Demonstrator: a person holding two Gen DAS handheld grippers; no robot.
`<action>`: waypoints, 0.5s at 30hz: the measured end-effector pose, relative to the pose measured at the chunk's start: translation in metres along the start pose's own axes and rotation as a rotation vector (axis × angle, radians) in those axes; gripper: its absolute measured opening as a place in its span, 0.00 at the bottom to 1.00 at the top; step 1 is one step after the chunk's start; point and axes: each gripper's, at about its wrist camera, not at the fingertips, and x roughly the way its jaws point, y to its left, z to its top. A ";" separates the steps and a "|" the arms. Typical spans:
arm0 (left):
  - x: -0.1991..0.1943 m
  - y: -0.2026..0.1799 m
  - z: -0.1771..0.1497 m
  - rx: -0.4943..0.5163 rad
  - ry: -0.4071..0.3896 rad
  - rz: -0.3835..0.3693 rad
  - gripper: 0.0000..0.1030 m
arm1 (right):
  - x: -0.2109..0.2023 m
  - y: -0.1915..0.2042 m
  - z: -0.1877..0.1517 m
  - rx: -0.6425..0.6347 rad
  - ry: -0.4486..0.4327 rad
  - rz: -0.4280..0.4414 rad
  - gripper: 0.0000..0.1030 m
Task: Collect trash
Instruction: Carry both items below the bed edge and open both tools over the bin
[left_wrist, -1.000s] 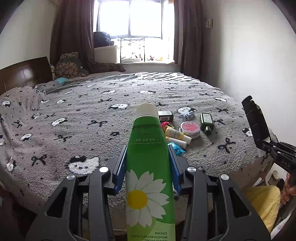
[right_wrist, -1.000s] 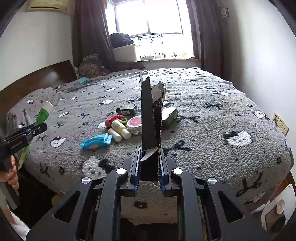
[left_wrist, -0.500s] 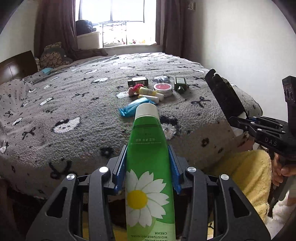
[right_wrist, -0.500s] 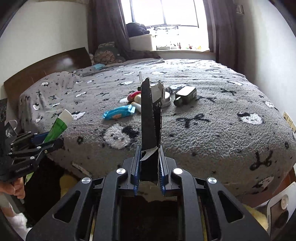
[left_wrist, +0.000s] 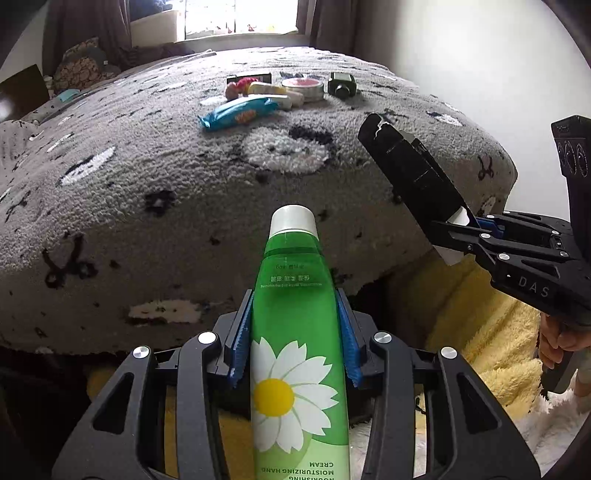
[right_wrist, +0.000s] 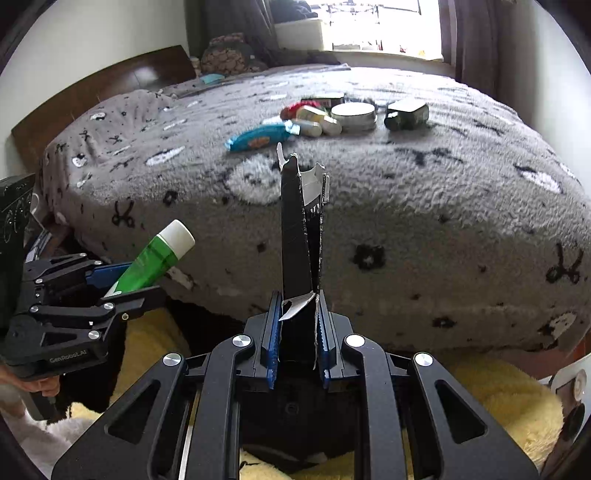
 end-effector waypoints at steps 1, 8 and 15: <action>0.006 0.001 -0.004 -0.004 0.018 -0.001 0.39 | 0.004 0.001 -0.003 -0.001 0.014 0.001 0.18; 0.047 0.008 -0.025 -0.028 0.136 -0.005 0.39 | 0.030 0.001 -0.018 0.005 0.102 0.015 0.17; 0.075 0.018 -0.041 -0.042 0.222 -0.024 0.39 | 0.062 -0.004 -0.031 0.031 0.195 0.039 0.17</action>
